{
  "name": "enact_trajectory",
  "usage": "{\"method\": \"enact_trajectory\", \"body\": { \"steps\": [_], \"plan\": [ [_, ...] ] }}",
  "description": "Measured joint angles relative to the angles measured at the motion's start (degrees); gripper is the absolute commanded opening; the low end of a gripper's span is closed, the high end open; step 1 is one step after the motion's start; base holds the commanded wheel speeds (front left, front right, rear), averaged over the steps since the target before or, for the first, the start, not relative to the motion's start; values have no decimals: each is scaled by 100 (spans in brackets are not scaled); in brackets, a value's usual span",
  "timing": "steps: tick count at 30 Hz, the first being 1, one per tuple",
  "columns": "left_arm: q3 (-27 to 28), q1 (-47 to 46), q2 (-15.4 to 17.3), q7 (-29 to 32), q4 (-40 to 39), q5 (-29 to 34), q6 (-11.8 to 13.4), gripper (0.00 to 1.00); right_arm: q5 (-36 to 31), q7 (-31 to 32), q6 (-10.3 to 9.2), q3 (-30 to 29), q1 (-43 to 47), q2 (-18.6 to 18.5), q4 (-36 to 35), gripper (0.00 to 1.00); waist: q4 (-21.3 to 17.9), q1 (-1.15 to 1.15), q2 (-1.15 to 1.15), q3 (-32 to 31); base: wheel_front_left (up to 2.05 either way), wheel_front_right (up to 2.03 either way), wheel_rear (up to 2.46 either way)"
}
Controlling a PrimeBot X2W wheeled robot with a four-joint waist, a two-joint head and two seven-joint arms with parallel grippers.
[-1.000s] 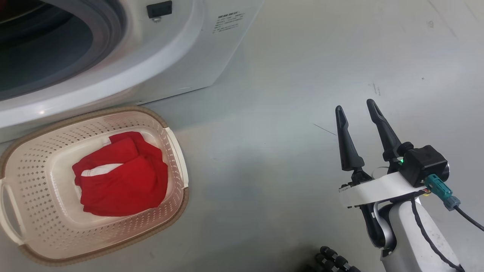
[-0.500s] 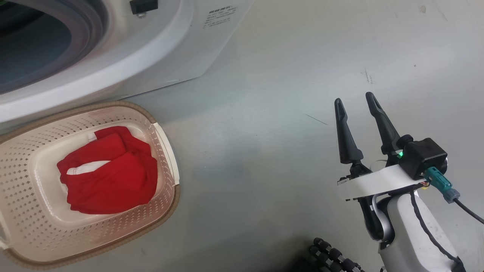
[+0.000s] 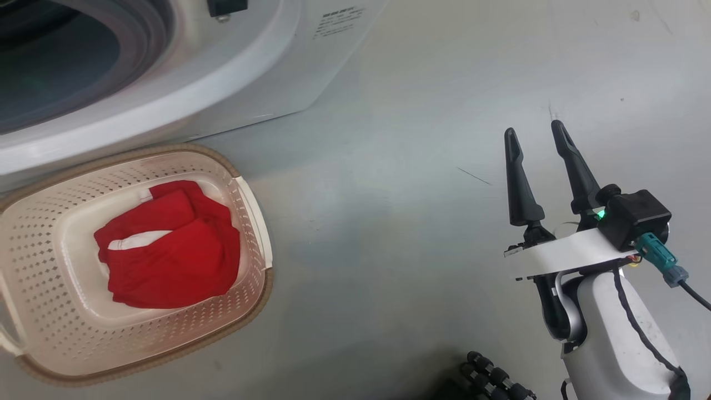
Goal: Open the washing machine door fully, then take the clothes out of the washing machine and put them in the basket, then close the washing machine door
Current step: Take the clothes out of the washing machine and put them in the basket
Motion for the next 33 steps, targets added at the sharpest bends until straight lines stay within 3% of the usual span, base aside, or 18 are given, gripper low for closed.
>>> {"method": "enact_trajectory", "body": {
  "steps": [19,33],
  "plan": [
    [165,719,-694,-1852,-298,-349,301,0,-171,-15,10,-225,-82,-118,22,100,494,0,0,-502,0,0,0],
    [399,2178,-1211,-3274,-851,-688,457,0,-261,-16,59,-301,184,-176,234,100,952,0,0,-1300,0,0,0]
  ]
}}
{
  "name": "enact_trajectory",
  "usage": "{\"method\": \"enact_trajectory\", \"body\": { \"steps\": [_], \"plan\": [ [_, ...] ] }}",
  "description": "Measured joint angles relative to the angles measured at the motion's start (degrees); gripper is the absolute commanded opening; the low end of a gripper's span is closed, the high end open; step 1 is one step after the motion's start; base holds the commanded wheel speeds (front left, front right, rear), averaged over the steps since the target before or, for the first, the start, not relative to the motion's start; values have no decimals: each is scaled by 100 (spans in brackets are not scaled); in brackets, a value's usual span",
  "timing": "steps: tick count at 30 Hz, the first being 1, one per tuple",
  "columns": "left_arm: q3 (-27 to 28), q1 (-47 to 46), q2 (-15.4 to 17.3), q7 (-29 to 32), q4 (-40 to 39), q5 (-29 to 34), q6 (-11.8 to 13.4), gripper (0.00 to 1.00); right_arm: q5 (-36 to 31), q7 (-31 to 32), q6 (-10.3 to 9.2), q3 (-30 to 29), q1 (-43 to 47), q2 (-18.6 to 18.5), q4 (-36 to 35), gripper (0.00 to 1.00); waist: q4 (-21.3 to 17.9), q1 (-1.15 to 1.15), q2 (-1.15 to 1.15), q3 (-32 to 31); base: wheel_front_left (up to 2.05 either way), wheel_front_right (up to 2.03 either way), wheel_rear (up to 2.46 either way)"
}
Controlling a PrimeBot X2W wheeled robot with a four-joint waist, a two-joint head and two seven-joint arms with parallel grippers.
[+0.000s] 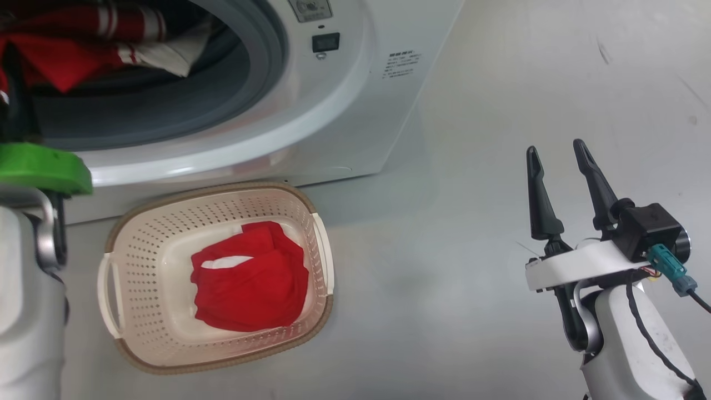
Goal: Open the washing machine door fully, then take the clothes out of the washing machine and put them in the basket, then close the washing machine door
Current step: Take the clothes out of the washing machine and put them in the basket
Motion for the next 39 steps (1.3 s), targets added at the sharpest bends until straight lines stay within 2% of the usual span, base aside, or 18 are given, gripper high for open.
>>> {"method": "enact_trajectory", "body": {
  "steps": [7,16,25,31,39],
  "plan": [
    [-32,696,-341,-114,-379,-60,49,0,-14,0,-9,-90,285,-114,91,100,222,0,0,-426,0,0,0],
    [-270,1358,-510,-122,-1100,-19,55,0,-52,0,-19,-129,549,-185,94,100,582,0,0,-898,0,0,0],
    [-515,2287,-749,-122,-1396,-36,98,0,-52,1,-21,-67,800,-179,88,100,878,0,0,-1254,0,0,0],
    [-671,2762,-813,-113,-1379,-71,40,0,-53,35,-10,31,811,-177,0,100,923,0,0,-1355,0,0,0],
    [-769,3029,-832,16,-1065,-207,-100,0,-53,152,2,193,812,-127,-135,100,760,0,0,-1252,0,0,0]
  ]
}}
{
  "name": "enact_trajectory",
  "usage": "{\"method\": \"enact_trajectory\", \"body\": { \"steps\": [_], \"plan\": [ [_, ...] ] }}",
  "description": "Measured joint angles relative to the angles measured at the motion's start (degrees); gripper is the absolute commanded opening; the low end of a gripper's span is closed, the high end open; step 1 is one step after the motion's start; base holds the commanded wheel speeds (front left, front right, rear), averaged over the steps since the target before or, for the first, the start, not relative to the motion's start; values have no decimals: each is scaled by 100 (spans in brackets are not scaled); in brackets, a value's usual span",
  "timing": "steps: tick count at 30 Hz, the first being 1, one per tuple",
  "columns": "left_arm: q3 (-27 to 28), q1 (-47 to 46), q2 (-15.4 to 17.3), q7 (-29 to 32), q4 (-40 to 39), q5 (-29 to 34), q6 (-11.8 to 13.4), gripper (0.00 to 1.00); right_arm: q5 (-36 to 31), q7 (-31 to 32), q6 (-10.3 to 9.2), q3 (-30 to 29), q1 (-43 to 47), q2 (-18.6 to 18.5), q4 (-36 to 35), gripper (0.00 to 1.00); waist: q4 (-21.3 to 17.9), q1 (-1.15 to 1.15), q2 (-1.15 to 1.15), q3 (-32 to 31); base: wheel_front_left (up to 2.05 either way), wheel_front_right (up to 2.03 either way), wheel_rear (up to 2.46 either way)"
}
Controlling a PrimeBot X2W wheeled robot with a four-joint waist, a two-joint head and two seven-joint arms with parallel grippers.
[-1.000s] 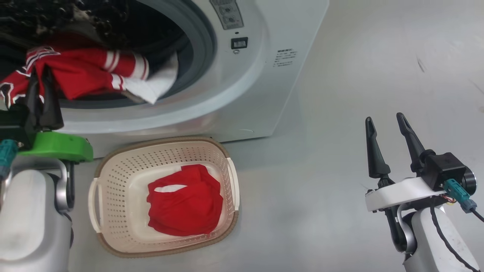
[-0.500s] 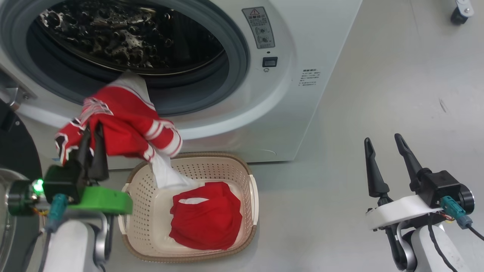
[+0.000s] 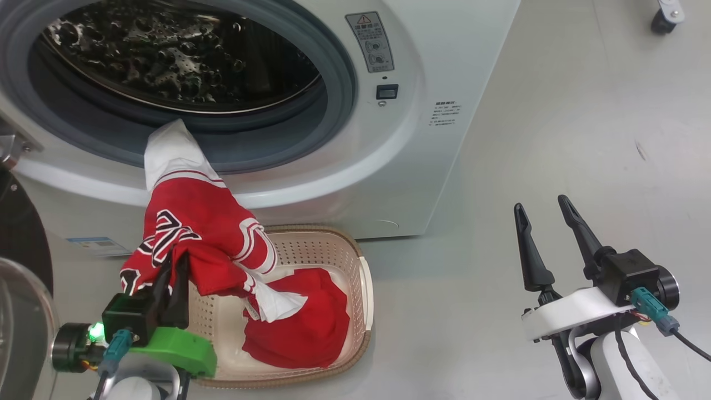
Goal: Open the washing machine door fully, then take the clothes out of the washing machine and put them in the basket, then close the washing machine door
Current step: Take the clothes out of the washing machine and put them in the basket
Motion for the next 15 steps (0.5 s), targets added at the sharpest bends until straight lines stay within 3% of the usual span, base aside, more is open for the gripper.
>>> {"method": "enact_trajectory", "body": {
  "steps": [15],
  "plan": [
    [-297,-478,-100,307,1110,-146,-311,0,5,10,38,75,-151,74,-255,100,-492,0,0,616,0,0,0]
  ]
}}
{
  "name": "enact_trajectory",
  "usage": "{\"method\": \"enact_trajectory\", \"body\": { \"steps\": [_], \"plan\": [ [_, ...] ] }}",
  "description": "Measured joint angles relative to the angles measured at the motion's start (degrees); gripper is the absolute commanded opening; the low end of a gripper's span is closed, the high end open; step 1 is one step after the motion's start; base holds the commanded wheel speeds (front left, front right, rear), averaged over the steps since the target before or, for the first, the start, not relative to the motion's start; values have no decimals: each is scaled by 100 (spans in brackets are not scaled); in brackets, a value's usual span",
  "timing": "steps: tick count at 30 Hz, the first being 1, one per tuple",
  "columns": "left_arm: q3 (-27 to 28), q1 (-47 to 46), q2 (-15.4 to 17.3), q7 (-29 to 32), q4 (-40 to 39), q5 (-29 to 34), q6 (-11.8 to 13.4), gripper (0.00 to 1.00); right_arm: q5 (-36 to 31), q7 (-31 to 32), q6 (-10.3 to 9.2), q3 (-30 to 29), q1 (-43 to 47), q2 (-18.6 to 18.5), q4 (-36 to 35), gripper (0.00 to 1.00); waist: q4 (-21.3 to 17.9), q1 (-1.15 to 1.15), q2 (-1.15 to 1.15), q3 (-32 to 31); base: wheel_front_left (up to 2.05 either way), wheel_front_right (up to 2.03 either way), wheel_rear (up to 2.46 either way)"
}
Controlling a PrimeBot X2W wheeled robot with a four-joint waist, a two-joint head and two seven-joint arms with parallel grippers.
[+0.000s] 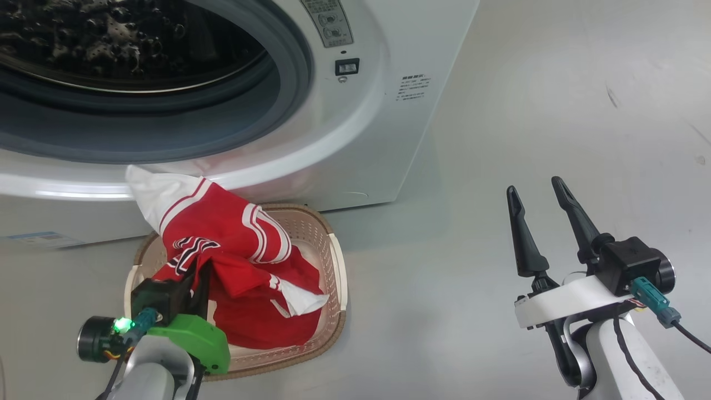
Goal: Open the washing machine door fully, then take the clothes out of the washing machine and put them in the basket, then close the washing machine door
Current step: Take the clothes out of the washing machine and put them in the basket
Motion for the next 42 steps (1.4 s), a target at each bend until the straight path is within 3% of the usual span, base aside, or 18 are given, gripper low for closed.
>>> {"method": "enact_trajectory", "body": {
  "steps": [13,16,29,42],
  "plan": [
    [58,-954,-10,485,1339,-74,-56,0,57,-10,18,21,-261,69,5,100,-410,0,0,564,0,0,0],
    [168,-1149,-19,581,1636,-140,-55,100,59,-11,16,18,-286,77,34,100,-490,0,0,663,0,0,0],
    [266,-1460,-27,307,2246,-244,-69,100,110,-69,-5,-101,-343,107,208,100,-494,0,0,678,0,0,0],
    [339,-1446,-115,-445,1996,-244,-96,100,107,-113,-49,-253,-322,-35,403,100,-86,0,0,229,0,0,0]
  ]
}}
